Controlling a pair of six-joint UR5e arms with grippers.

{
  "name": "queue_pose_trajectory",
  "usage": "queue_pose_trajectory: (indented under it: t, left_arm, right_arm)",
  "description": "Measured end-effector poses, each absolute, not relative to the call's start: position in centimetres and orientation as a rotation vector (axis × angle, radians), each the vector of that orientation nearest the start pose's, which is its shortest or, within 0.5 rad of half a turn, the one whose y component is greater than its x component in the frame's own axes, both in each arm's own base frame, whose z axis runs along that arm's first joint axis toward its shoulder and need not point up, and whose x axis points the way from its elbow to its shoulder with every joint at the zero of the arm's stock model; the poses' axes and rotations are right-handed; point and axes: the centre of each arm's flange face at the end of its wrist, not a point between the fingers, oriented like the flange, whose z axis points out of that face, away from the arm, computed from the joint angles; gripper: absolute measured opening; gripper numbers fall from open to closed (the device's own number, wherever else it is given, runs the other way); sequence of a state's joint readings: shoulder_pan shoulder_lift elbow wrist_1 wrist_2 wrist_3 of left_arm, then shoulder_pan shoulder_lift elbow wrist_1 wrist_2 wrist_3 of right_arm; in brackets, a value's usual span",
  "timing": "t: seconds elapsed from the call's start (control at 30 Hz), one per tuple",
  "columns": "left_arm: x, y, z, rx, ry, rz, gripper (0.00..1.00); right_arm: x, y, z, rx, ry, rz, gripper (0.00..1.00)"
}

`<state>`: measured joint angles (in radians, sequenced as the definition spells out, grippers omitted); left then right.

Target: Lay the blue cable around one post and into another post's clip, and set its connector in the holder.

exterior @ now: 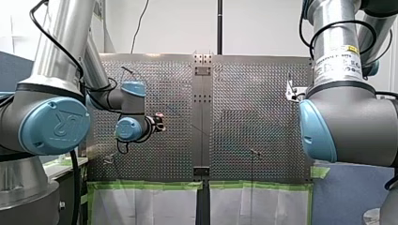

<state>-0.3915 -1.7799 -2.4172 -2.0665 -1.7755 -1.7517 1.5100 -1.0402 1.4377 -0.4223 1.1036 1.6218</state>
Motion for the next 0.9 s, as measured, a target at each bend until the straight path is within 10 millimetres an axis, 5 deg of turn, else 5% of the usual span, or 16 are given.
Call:
queue_pose_trajectory:
  t: [0.9]
  left_arm:
    - [30.9, -24.99, 13.92, 0.001, 1.559, -0.294, 1.0]
  right_arm:
    - [13.72, -67.77, 27.98, 1.471, -1.011, 1.544, 1.0]
